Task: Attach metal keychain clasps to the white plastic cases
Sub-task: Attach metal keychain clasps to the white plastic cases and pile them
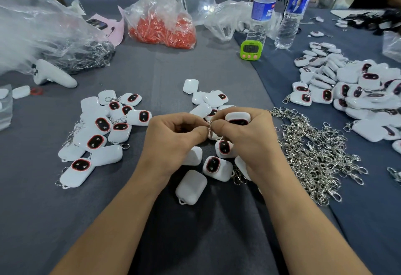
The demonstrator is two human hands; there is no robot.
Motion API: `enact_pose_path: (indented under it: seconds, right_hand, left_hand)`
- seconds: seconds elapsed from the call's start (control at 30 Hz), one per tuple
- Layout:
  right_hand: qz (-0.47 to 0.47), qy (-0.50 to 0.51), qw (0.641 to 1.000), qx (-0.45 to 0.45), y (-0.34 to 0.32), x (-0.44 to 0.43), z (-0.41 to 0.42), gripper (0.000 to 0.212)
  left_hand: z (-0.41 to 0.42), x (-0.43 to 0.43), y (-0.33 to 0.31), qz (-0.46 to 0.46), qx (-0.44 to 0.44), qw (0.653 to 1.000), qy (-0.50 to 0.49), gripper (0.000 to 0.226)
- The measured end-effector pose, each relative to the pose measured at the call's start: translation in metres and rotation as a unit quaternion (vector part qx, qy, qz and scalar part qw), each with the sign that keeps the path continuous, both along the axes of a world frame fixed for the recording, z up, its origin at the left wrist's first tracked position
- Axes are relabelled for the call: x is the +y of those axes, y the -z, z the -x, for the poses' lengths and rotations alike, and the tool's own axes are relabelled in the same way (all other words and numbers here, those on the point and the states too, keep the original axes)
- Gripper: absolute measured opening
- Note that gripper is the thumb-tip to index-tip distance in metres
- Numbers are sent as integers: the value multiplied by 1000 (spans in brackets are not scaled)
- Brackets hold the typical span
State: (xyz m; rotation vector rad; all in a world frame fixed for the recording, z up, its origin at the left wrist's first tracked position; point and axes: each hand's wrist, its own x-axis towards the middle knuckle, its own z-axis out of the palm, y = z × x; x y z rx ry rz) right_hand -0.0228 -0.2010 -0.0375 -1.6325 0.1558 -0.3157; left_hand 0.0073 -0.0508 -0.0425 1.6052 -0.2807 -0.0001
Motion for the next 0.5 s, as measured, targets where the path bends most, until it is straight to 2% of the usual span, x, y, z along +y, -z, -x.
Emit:
enact_pose_path:
  seconds: [0.2, 0.4, 0.5]
  right_hand:
    - [-11, -36, 999, 28, -4, -5, 3, 10]
    - [-41, -91, 995, 18, -6, -4, 5, 25]
    - [-44, -107, 993, 19, -6, -3, 5, 22]
  left_hand:
    - [1, 3, -2, -21, -18, 999, 24, 19]
    - [1, 2, -3, -51, -38, 998, 26, 14]
    - [2, 1, -2, -54, -38, 998, 15, 12]
